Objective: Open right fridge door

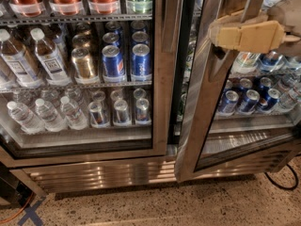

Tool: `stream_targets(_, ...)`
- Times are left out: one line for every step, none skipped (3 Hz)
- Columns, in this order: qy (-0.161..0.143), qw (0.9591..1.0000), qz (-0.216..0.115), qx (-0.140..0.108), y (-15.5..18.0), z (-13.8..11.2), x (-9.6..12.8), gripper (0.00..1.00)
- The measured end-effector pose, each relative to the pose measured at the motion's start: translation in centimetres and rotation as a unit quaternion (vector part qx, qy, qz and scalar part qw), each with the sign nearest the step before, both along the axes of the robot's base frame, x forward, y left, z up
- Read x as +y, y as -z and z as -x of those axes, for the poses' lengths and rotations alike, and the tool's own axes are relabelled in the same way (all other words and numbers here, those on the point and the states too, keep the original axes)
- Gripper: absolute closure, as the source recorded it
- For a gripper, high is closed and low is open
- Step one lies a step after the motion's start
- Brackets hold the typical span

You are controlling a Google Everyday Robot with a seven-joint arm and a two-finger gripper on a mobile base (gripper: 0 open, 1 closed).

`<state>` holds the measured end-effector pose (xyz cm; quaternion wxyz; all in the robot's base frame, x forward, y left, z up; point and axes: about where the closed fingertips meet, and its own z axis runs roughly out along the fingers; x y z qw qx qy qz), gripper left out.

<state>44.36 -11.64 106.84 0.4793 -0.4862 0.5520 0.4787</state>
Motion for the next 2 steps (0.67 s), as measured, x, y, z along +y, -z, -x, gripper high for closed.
stream_targets(0.004,1.0000,0.002,-0.001,-0.11,0.82,-0.32,1.00)
stream_targets(0.004,1.0000,0.003,-0.001,-0.14,0.86,-0.26,1.00)
